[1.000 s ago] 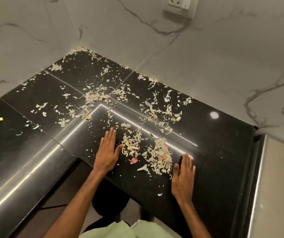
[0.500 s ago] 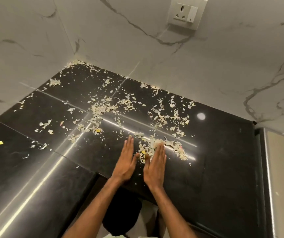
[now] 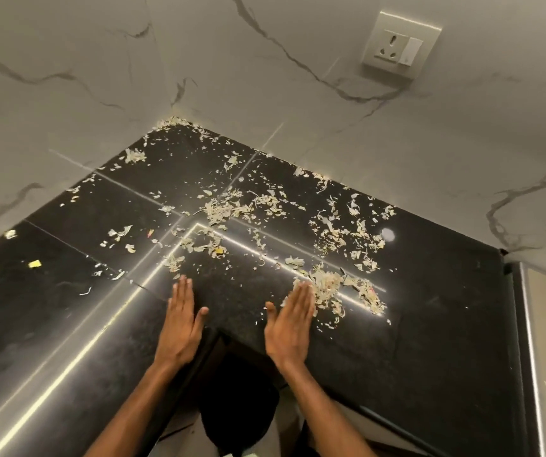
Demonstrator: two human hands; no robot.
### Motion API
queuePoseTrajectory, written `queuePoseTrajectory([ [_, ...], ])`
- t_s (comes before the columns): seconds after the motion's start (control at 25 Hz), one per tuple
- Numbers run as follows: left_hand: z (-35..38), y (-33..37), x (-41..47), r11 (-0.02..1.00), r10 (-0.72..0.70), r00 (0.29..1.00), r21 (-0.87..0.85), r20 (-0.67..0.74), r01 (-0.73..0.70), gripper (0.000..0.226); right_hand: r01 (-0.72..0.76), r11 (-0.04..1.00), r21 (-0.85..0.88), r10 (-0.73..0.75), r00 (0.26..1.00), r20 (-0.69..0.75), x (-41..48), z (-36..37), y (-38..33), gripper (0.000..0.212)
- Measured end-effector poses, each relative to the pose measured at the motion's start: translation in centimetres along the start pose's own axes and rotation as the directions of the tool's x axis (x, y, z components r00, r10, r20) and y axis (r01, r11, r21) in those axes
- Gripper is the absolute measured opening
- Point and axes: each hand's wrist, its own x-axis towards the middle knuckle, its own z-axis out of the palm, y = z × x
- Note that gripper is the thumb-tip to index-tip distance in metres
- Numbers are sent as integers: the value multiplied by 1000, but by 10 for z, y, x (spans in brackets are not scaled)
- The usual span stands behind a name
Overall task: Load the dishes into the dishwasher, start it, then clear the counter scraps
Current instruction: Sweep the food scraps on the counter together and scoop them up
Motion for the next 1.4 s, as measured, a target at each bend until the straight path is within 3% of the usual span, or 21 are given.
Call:
queuePoseTrajectory([
  [0.12,-5,6,-3,967,12,1000,-256,1,-11,84,211,977,-13,-210,977,40,29,3,-43,84],
  [0.2,-16,1,-7,936,-62,993,-351,-103,22,82,365,929,-65,-361,930,73,34,6,-64,83],
  [0.32,-25,-16,-16,884,-238,941,-454,-240,108,86,659,739,-139,-625,748,224,18,26,-100,75],
  [0.4,-25,-27,-22,865,-314,909,-478,-275,154,88,781,612,-126,-716,615,330,3,49,-121,70],
  [0.44,-24,-31,-25,861,-334,899,-480,-284,168,89,800,591,-105,-726,584,363,0,56,-125,66],
  [0.6,-22,-32,-28,853,-403,868,-463,-291,241,77,766,630,-124,-687,625,370,36,47,-108,58],
  [0.76,-20,-19,-28,847,-412,848,-482,-333,222,79,673,713,-196,-604,732,317,69,29,-96,57],
  [0.84,-16,-14,-30,809,-468,803,-545,-369,221,72,766,629,-132,-705,633,319,54,35,-113,59],
  [0.92,-9,-11,-33,774,-516,766,-592,-383,225,64,889,459,-6,-819,425,386,24,50,-132,63],
  [0.96,-6,-9,-35,764,-524,766,-604,-373,228,62,911,411,38,-832,357,424,13,55,-136,64],
  [1.0,-1,-7,-36,766,-518,773,-601,-368,227,62,915,401,39,-825,342,450,8,58,-133,65],
  [1.16,11,4,-28,811,-470,811,-532,-348,241,64,858,514,-24,-770,473,428,40,49,-105,64],
  [1.28,18,21,-11,862,-348,903,-464,-252,203,85,782,620,-60,-701,588,404,75,20,-84,62],
  [1.4,19,35,9,850,-260,957,-501,-129,163,83,807,582,-101,-741,577,343,81,-9,-53,61],
])
